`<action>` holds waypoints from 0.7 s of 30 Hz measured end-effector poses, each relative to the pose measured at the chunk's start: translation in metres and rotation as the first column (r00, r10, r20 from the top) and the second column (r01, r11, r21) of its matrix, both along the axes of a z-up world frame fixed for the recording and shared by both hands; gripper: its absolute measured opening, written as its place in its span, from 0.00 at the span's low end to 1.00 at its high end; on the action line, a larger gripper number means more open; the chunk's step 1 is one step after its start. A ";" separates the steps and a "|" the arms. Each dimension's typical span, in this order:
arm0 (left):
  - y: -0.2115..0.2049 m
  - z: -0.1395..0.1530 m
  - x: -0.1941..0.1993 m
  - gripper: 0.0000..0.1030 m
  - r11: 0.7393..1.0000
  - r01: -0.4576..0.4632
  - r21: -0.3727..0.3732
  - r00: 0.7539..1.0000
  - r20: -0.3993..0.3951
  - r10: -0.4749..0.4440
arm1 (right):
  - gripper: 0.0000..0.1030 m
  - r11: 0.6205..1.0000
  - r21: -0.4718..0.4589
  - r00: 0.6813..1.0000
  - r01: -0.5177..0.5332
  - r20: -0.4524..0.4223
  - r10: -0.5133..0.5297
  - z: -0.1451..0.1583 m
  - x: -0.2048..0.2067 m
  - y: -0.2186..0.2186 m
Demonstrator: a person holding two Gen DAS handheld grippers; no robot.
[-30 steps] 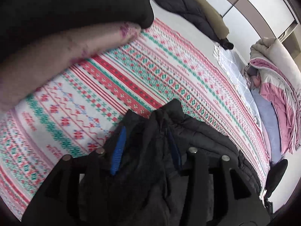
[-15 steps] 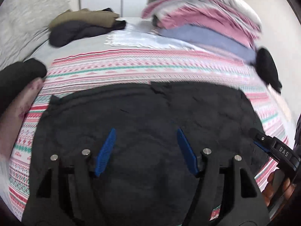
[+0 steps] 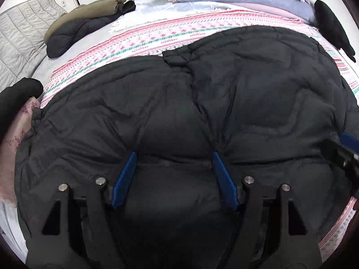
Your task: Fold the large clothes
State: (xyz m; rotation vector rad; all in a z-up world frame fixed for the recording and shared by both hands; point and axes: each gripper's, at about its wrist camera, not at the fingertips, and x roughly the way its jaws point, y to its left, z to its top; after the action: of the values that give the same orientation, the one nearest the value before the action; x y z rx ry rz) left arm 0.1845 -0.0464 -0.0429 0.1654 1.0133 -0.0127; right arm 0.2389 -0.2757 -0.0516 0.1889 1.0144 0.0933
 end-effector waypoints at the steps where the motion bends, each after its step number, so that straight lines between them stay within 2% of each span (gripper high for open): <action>1: 0.002 0.001 0.001 0.69 1.000 -0.001 -0.006 1.000 -0.009 0.001 | 0.85 1.000 -0.015 1.000 -0.016 -0.005 0.016 -0.001 0.001 0.002; 5: 0.015 0.019 0.003 0.68 0.995 -0.020 -0.098 0.999 -0.028 0.017 | 0.87 1.000 -0.004 1.000 -0.007 -0.014 0.006 -0.005 0.003 0.000; 6: 0.022 0.030 0.003 0.68 0.988 -0.033 -0.149 0.999 -0.012 0.032 | 0.87 1.000 0.000 1.000 -0.004 -0.017 0.004 -0.005 0.004 -0.001; 8: 0.030 0.042 0.008 0.68 0.980 -0.053 -0.190 0.998 0.016 0.057 | 0.87 1.000 0.007 1.000 -0.001 -0.020 0.002 -0.005 0.005 -0.001; 10: 0.029 0.046 0.015 0.68 0.984 -0.058 -0.169 0.998 0.027 0.063 | 0.88 1.000 0.010 1.000 -0.006 -0.020 0.007 -0.005 0.005 -0.002; 12: 0.018 0.040 0.029 0.68 0.997 -0.043 -0.068 0.999 0.002 0.043 | 0.88 1.000 0.019 1.000 -0.007 -0.017 0.008 -0.006 0.007 -0.004; 14: 0.012 0.022 0.042 0.69 0.999 -0.044 0.010 0.998 -0.051 0.044 | 0.89 0.999 0.037 1.000 -0.005 -0.014 0.006 -0.009 0.009 -0.008; 15: 0.010 0.010 0.049 0.70 0.999 -0.051 0.019 0.995 -0.087 0.052 | 0.89 0.999 0.042 1.000 -0.005 -0.016 0.006 -0.010 0.011 -0.009; 17: 0.011 0.002 0.050 0.72 0.998 -0.062 0.027 0.993 -0.094 0.064 | 0.89 0.999 0.040 1.000 -0.011 -0.018 0.012 -0.010 0.010 -0.009; 21: 0.006 0.005 0.052 0.72 0.996 -0.058 0.066 0.989 -0.133 0.067 | 0.89 0.999 0.025 0.999 -0.026 -0.021 0.026 -0.009 0.009 -0.007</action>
State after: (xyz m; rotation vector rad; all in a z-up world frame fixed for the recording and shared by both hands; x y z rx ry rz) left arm 0.2365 -0.0401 -0.0376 0.1917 1.1547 0.0655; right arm 0.2481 -0.2824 -0.0604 0.1996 1.0375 0.1279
